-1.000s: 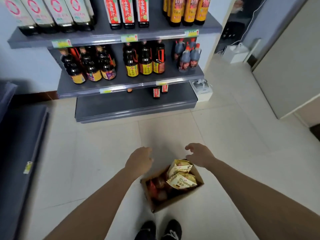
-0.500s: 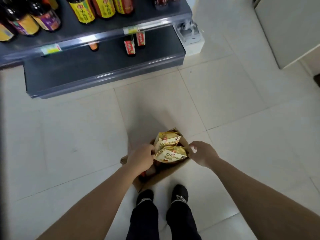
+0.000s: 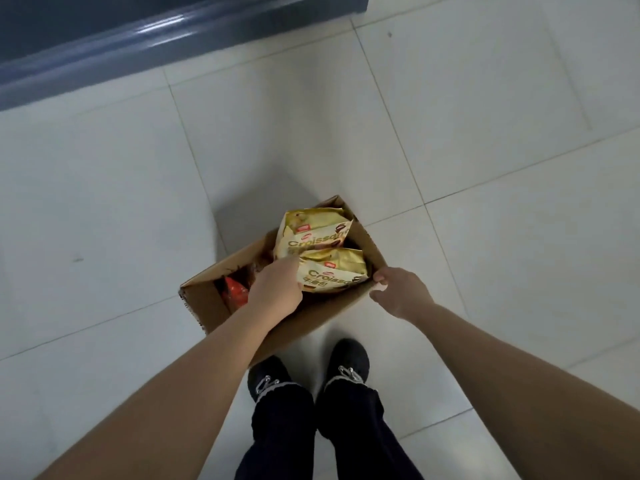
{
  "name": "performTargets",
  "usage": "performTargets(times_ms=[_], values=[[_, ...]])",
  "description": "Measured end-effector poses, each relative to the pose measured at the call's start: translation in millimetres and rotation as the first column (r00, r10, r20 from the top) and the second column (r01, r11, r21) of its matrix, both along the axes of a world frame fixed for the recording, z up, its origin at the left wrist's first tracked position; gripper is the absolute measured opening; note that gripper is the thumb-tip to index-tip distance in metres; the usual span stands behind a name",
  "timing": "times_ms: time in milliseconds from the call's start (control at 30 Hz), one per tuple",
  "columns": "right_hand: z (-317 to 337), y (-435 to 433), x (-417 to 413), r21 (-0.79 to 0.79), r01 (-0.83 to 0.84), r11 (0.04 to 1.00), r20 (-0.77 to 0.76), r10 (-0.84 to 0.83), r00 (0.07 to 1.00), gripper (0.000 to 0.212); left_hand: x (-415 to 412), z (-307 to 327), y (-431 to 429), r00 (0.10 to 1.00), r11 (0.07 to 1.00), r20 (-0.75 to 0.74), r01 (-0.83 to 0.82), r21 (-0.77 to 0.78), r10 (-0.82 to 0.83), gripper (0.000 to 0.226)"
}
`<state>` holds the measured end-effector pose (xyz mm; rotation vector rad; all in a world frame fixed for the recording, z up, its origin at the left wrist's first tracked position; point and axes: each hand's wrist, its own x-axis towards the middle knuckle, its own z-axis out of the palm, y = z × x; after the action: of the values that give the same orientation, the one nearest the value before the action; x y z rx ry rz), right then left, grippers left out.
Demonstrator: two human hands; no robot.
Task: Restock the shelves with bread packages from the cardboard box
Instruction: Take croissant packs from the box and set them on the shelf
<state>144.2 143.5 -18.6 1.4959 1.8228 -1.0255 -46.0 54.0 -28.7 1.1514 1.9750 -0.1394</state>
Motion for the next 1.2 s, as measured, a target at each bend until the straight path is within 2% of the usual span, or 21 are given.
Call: performTargets(times_ms=[67,133,300,400,500,567,667,733,800,900,1033,1100,1200], values=[[-30,0,2,0.006,0.006,1.000,0.002,-0.006,1.000,0.032,4,-26,5,1.000,1.000,-0.011,-0.013,0.015,0.013,0.062],[-55,0,3,0.016,0.012,1.000,0.001,-0.012,1.000,0.032,9,-48,8,0.999,0.998,-0.034,-0.038,0.052,0.040,0.061],[-92,-4,4,0.034,0.067,0.997,-0.025,-0.066,0.997,0.026,12,-79,14,0.987,0.973,-0.116,-0.082,0.217,0.110,0.018],[-91,-5,4,0.045,0.122,0.991,-0.048,-0.120,0.992,0.030,8,-75,10,0.992,0.968,-0.043,-0.103,0.231,0.116,0.009],[-76,-4,4,0.050,0.193,0.980,-0.043,-0.191,0.981,0.048,-4,-58,2,0.982,0.956,0.045,-0.190,0.223,0.184,0.003],[-60,-4,0,0.031,0.255,0.966,-0.073,-0.253,0.965,0.058,-18,-41,-3,0.967,0.951,0.105,-0.246,0.186,0.230,0.009],[-28,-2,-10,-0.091,0.408,0.908,-0.173,-0.418,0.892,0.072,-40,-8,-7,0.951,0.959,0.197,-0.262,0.110,0.237,0.020],[-8,0,-17,-0.203,0.485,0.850,-0.222,-0.523,0.823,0.071,-53,18,-9,0.914,0.945,0.278,-0.323,0.056,0.296,0.021],[13,4,-27,-0.300,0.510,0.806,-0.243,-0.582,0.776,0.054,-63,44,-11,0.837,0.904,0.380,-0.427,0.001,0.395,0.019],[58,7,-47,-0.384,0.532,0.755,-0.256,-0.641,0.724,0.028,-78,88,-14,0.673,0.812,0.516,-0.577,-0.081,0.530,0.016],[108,11,-73,-0.329,0.522,0.787,-0.309,-0.612,0.728,0.034,-103,140,-22,0.511,0.669,0.564,-0.736,-0.102,0.648,0.004],[134,12,-88,-0.290,0.530,0.797,-0.348,-0.604,0.717,0.036,-114,165,-30,0.394,0.532,0.564,-0.842,-0.095,0.726,0.008],[173,9,-117,-0.230,0.553,0.801,-0.417,-0.594,0.688,0.025,-128,203,-42,0.153,0.275,0.582,-0.953,-0.126,0.799,0.029]])
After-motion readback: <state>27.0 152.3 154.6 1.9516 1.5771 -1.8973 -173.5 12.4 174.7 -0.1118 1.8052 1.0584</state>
